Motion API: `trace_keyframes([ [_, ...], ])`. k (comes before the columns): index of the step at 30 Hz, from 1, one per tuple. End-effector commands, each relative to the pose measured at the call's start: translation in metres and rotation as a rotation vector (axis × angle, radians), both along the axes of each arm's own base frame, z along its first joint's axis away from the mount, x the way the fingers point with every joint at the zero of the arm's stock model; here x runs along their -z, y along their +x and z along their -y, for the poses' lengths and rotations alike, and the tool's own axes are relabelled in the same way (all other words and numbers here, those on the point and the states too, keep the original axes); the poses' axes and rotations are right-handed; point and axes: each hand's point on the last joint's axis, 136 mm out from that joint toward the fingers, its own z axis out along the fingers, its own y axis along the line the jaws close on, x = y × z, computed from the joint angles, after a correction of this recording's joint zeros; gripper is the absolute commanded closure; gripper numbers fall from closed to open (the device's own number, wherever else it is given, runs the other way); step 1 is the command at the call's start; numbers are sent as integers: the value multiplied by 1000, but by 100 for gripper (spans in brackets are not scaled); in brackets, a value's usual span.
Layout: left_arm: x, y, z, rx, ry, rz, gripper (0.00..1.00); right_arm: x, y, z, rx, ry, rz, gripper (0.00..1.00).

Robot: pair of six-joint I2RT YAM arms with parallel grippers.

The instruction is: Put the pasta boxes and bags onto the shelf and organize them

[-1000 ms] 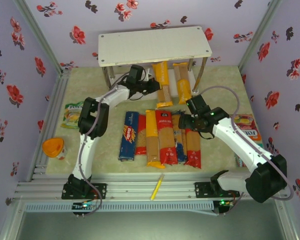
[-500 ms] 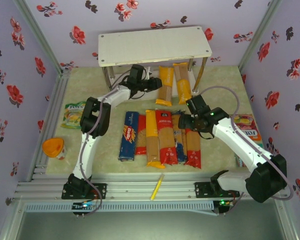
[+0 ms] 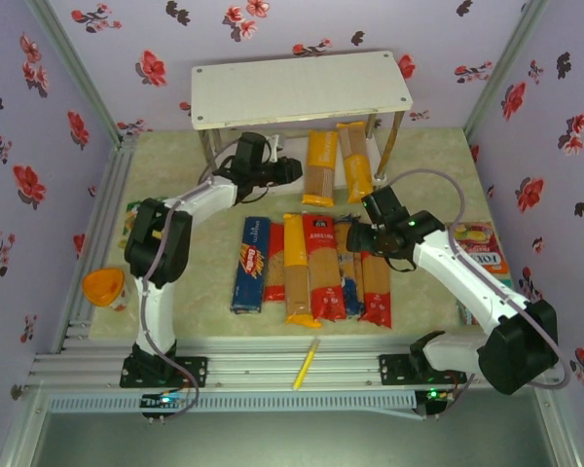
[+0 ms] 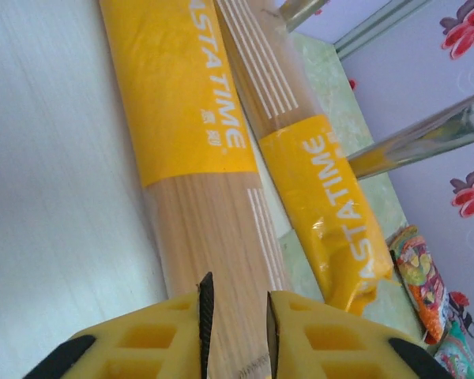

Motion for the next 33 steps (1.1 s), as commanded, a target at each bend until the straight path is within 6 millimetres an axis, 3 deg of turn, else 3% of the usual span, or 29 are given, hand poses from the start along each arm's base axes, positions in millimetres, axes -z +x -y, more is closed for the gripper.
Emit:
trace_keyframes([
  [1,2,-13,-21,-25,129,-6,81,4,8,-4,11,23,7,34],
  [4,9,-33,-28,-18,219,-31,83,3,23,-18,8,76,29,53],
  [7,21,-51,-34,-1,279,-65,83,0,42,-34,-2,115,46,62],
  [13,48,-60,-37,-1,310,-141,85,5,86,-56,-7,122,79,84],
  [20,53,-54,-22,33,336,-149,85,18,120,-76,-15,117,70,85],
  [33,73,-47,-10,70,374,-195,85,45,129,-76,-15,51,8,84],
])
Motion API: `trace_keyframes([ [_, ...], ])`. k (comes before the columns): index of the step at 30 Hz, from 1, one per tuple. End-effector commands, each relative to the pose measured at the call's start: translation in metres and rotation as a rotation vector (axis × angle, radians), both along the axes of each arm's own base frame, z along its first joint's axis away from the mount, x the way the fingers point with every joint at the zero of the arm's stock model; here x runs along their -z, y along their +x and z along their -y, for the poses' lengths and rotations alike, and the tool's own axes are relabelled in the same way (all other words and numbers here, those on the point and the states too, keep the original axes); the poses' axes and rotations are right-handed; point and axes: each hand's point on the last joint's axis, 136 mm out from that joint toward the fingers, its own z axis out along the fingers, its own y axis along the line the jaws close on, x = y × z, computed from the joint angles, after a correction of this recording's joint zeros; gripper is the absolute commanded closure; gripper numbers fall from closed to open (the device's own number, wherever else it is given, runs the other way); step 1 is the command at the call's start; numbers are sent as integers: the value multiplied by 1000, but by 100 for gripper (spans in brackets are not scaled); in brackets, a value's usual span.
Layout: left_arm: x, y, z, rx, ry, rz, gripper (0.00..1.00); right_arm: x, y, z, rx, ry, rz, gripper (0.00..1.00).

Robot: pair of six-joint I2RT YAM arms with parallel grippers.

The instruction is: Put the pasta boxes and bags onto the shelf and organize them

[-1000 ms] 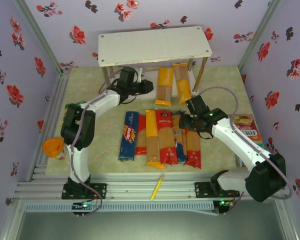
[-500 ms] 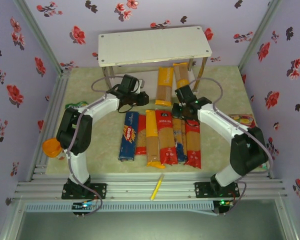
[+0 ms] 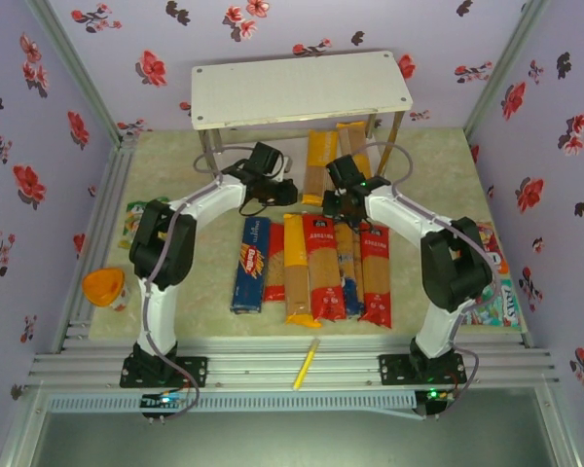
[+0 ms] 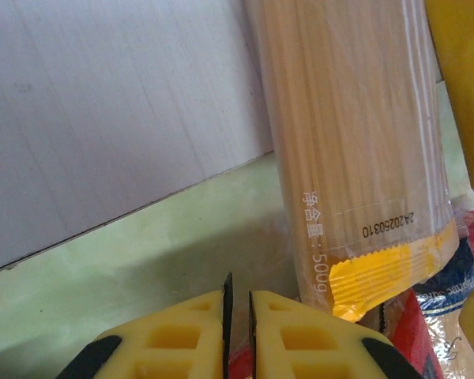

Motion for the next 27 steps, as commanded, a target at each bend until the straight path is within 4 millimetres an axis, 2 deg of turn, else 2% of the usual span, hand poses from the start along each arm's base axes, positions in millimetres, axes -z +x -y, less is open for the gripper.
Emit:
trace_keyframes([
  [1,5,0,5,32,20,-9,85,0,7,4,1,-34,5,84],
  [10,6,2,20,54,-15,-32,85,11,17,3,9,-60,-15,83],
  [27,12,6,43,81,-50,-63,84,0,29,18,47,-77,26,76],
])
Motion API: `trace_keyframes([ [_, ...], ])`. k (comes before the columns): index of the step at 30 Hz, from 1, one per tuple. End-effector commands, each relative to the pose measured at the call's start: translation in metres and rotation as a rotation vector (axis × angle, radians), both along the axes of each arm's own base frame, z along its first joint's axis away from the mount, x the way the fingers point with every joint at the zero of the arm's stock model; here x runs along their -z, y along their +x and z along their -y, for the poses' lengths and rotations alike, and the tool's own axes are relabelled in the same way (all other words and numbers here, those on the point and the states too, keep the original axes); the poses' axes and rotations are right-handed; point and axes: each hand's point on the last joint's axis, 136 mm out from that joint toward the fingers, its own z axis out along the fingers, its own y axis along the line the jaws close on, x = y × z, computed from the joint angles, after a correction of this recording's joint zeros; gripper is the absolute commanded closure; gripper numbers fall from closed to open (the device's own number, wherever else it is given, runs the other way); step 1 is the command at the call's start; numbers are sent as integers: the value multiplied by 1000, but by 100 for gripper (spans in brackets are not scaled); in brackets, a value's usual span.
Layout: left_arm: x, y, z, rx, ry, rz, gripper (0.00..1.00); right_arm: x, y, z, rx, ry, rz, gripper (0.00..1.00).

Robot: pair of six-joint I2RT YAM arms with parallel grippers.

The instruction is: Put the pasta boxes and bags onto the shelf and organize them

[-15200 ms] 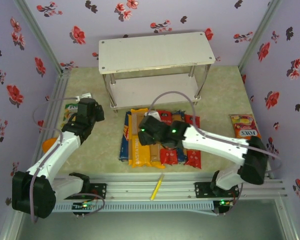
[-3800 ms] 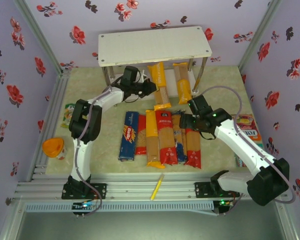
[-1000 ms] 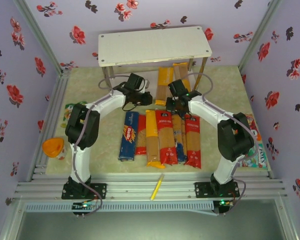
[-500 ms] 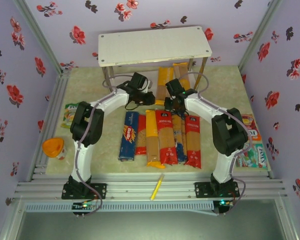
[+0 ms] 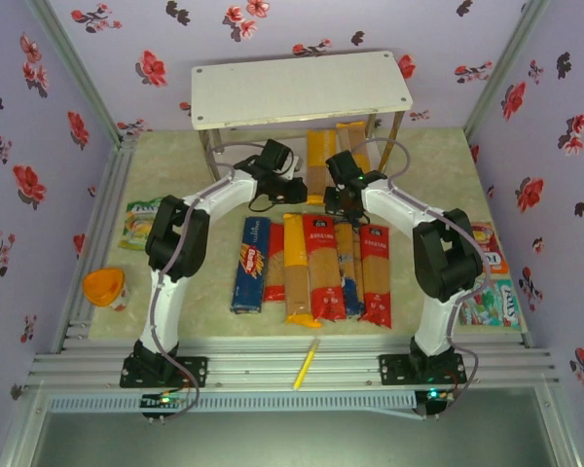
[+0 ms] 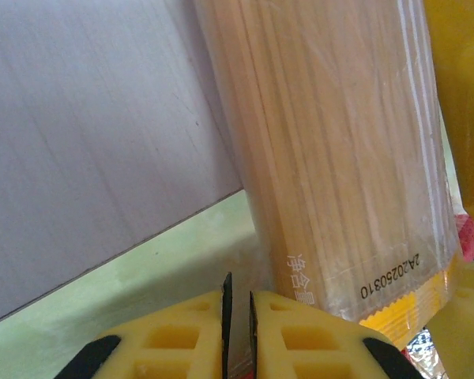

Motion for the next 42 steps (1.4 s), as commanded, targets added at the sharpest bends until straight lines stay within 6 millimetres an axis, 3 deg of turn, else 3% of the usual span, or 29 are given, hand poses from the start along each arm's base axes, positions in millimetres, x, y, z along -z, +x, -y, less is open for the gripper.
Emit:
trace_keyframes([
  [1,1,-1,13,24,-23,-18,84,-12,8,7,17,-20,31,75],
  [8,-3,4,18,23,-33,-9,83,-14,13,8,20,-12,41,73],
  [13,-10,6,10,11,-28,2,78,-22,14,8,13,-5,53,71],
  [17,-26,3,-11,-18,21,55,71,-36,7,10,-13,-4,72,60],
  [21,-51,-5,-45,-71,68,132,65,-58,-7,13,-44,18,110,45],
  [25,-68,-35,-70,-82,87,143,61,-74,-29,18,-68,54,132,41],
  [30,-55,-95,-94,-81,91,56,60,-77,-62,28,-77,78,131,37],
  [36,-32,-151,-79,-27,-9,-66,54,-78,-90,28,-93,111,117,33],
  [42,-17,-174,-67,19,-51,-139,51,-78,-99,25,-101,98,110,33],
])
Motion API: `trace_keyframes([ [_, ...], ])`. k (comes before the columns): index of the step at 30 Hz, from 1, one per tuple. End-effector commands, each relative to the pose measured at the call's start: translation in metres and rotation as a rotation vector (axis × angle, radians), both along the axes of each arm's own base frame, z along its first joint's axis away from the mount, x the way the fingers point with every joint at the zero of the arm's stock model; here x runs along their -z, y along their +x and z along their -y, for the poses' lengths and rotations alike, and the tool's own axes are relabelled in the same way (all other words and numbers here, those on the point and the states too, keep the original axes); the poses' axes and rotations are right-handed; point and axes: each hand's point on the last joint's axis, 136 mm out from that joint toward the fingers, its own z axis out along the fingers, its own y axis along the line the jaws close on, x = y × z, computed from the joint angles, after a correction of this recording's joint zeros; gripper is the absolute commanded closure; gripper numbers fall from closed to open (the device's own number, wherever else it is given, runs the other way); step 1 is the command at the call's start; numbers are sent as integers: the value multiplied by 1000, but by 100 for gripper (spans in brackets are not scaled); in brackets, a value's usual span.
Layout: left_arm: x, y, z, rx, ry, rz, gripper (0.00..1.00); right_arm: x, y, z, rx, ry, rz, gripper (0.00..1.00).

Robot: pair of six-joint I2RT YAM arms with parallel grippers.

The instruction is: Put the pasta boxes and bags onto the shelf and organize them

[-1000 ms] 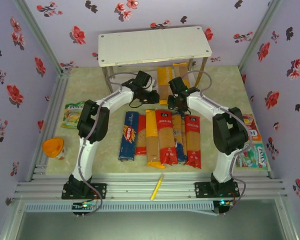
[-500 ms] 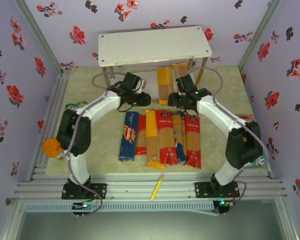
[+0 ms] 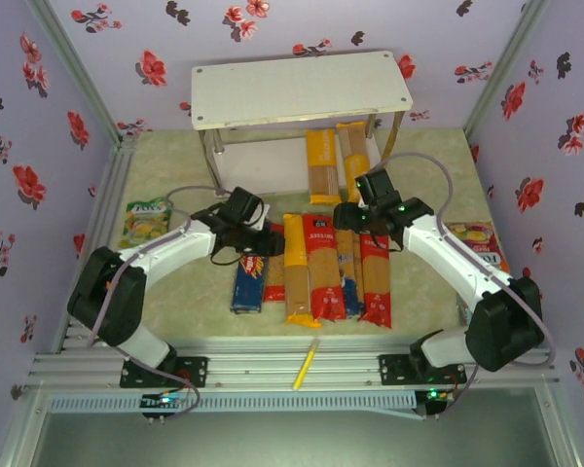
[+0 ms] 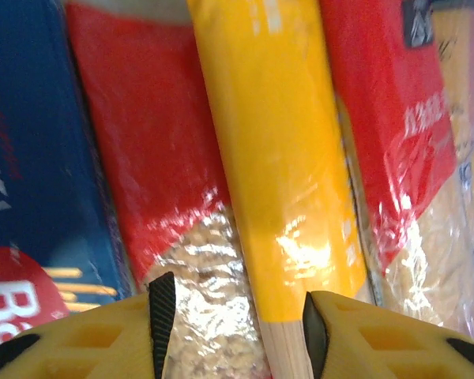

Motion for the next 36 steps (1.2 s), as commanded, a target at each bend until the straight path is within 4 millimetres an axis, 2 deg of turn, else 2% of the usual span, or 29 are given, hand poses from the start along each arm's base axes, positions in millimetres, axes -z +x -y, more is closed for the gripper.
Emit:
trace_keyframes([
  [1,-3,-9,15,23,-81,-35,51,-1,-9,0,1,-1,-16,32],
  [10,25,-37,26,83,-70,-137,49,-4,-10,-2,11,-2,-11,32],
  [20,44,-45,32,112,-77,-206,42,-9,-11,3,27,-12,2,32],
  [27,39,-46,44,120,-142,-218,42,-6,-11,5,38,-17,-3,32],
  [29,38,-46,47,118,-158,-222,49,-5,-11,4,41,-16,-5,32],
  [36,37,-49,53,122,-197,-249,86,-4,-10,3,45,-11,-8,32],
])
